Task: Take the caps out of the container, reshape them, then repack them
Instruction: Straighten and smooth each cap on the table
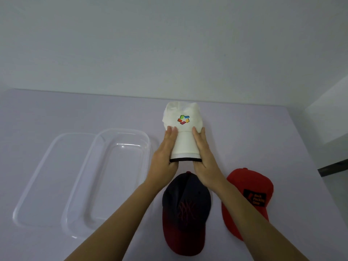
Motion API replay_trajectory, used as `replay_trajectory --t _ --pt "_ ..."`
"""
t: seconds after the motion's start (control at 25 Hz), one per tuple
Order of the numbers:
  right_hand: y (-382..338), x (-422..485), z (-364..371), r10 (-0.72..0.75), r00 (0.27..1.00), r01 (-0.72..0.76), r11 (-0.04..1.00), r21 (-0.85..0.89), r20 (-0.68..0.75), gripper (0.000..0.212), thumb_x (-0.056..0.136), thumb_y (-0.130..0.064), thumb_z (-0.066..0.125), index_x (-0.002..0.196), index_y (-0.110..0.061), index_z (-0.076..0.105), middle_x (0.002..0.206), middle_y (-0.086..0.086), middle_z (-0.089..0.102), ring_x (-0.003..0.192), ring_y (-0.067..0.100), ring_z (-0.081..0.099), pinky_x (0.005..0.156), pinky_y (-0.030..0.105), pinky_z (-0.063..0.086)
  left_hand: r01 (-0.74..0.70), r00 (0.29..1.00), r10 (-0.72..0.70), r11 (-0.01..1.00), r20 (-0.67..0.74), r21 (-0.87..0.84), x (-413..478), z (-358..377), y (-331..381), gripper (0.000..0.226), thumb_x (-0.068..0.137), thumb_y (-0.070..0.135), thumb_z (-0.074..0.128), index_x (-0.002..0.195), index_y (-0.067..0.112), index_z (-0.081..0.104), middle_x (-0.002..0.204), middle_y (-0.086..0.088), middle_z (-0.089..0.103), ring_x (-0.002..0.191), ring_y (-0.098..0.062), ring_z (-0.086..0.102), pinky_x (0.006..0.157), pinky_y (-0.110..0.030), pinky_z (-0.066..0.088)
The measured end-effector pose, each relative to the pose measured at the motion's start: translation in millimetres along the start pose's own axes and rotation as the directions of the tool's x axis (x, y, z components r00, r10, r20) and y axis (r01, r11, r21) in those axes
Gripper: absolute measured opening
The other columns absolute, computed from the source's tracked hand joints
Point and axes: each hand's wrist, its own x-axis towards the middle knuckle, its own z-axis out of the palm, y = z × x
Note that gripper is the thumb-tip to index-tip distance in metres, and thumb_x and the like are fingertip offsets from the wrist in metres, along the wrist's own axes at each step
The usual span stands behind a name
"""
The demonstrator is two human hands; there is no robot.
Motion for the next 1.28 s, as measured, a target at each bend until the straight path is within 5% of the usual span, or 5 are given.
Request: replay_trajectory --t 0.32,0.56,0.76,1.12,1.28 --pt "-18 -1 26 -0.021 0.999 0.028 0.982 0.185 -0.04 0.066 0.093 -0.009 0.04 0.141 -0.041 0.008 0.159 -0.006 -0.001 0.144 0.0 0.002 0.117 0.019 0.012 0.229 0.962 -0.272 0.874 -0.04 -0.429 -9 12 31 0.04 0.103 0.021 0.033 0.142 0.031 0.03 0.123 0.029 0.049 0.106 0.026 0.047 0.088 0.0 0.041" --pt "9 -7 -22 -0.14 0.989 0.147 0.973 -0.18 0.048 0.072 0.086 0.001 0.041 0.144 -0.034 0.017 0.158 0.011 -0.009 0.138 -0.015 -0.004 0.106 0.001 0.011 0.181 0.926 -0.166 0.983 0.338 -0.015 1 -52 0 0.095 0.074 -0.017 0.042 0.148 0.033 0.01 0.154 0.017 0.009 0.14 0.003 0.012 0.118 -0.027 0.016" --pt "18 -10 -23 -0.226 0.959 0.278 0.862 -0.423 0.169 0.084 0.085 -0.001 0.048 0.141 -0.054 0.012 0.153 -0.014 -0.027 0.146 0.017 -0.01 0.115 0.026 0.015 0.177 0.969 -0.172 0.984 0.179 -0.009 54 -70 18 0.059 0.096 0.027 0.049 0.147 0.033 0.022 0.158 0.008 0.017 0.144 -0.009 0.016 0.114 -0.033 0.019" --pt "17 -3 -13 -0.314 0.947 0.276 0.707 -0.651 0.061 0.101 0.086 -0.016 0.065 0.143 -0.045 -0.012 0.154 -0.001 -0.027 0.146 0.029 -0.005 0.114 0.045 0.01 0.094 0.933 -0.095 0.995 0.348 0.02 72 -70 42 0.034 0.088 0.04 0.061 0.057 0.025 0.06 0.046 0.011 0.044 0.047 -0.006 0.035 0.049 -0.018 0.026" --pt "6 12 -22 0.222 0.932 -0.218 0.975 0.047 -0.286 0.075 0.093 -0.04 0.049 0.147 -0.032 -0.002 0.159 0.004 0.002 0.146 0.017 0.008 0.118 0.04 0.01 0.066 0.943 -0.043 0.996 0.331 -0.059 77 -75 65 0.036 0.086 0.035 0.064 0.051 0.029 0.059 0.05 0.01 0.049 0.051 -0.01 0.04 0.051 -0.021 0.031"
